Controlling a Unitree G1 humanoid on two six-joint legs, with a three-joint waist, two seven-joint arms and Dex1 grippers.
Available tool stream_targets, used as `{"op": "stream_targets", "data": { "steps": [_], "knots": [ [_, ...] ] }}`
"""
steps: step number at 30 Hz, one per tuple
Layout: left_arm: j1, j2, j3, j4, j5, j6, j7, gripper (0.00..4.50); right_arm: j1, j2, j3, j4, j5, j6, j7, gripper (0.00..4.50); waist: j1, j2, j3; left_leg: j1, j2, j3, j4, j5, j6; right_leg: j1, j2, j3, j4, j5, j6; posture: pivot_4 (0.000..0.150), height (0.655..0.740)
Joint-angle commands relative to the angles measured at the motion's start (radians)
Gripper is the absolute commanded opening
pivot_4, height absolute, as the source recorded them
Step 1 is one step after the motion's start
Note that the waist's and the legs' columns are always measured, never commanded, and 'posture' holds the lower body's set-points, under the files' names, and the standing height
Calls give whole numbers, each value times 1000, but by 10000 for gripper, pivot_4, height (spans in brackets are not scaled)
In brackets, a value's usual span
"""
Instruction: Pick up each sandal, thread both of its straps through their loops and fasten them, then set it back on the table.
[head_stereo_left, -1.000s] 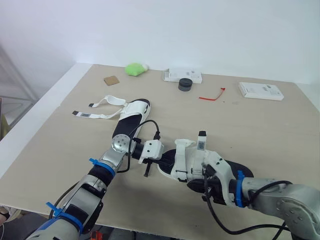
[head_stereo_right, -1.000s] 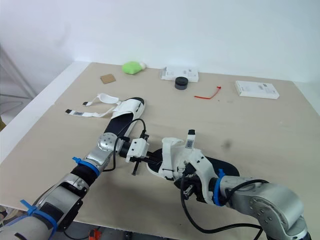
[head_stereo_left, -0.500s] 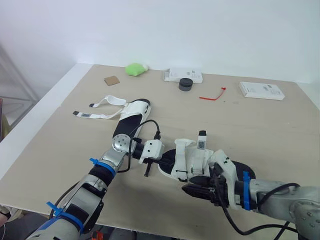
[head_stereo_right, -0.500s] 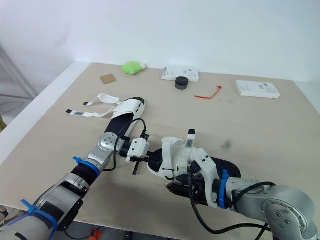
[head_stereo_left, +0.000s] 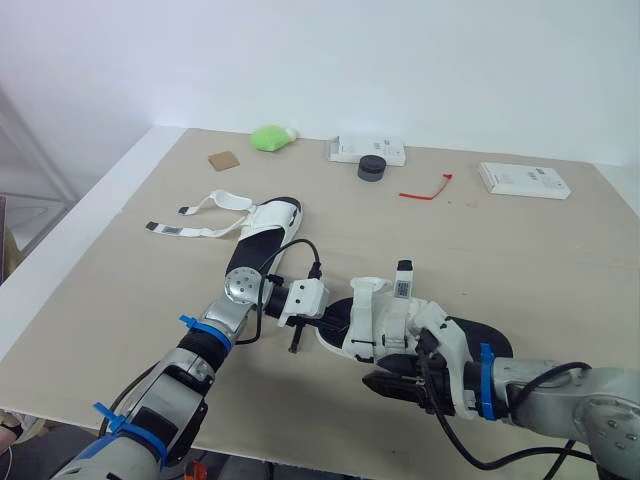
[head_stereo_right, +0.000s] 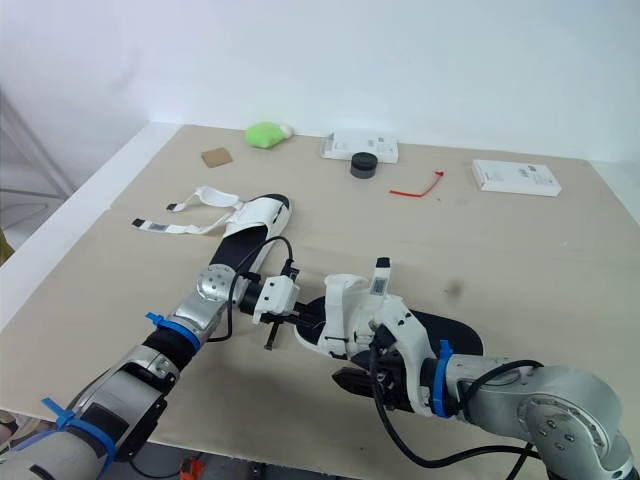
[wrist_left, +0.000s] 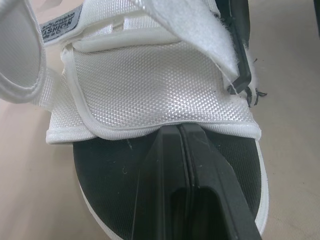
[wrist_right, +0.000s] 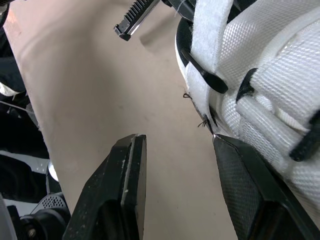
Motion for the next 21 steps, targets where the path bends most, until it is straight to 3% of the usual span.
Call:
{"op": "stream_targets", "data": {
  "steps": [1,11,21],
  "knots": [
    [72,28,-94,138,147,45,-6,0,-17,-16,-46,5,20,-47,-16,23477,0,0,0,0,0,0,0,0,0,0,0,0,0,0,0,1500,7400],
    [72,30,-93,136,145,47,-3,0,-83,58,70,24,-8,-69,-93,23477,-1,1,1,0,2,0,0,-1,-1,-1,-3,0,0,0,0,1500,7400],
    [76,37,-90,130,142,51,-5,0,-89,44,41,52,-6,-71,-96,23477,-1,3,2,0,6,0,-1,-1,-2,-2,-5,-3,0,1,-1,1500,7400]
  ]
}}
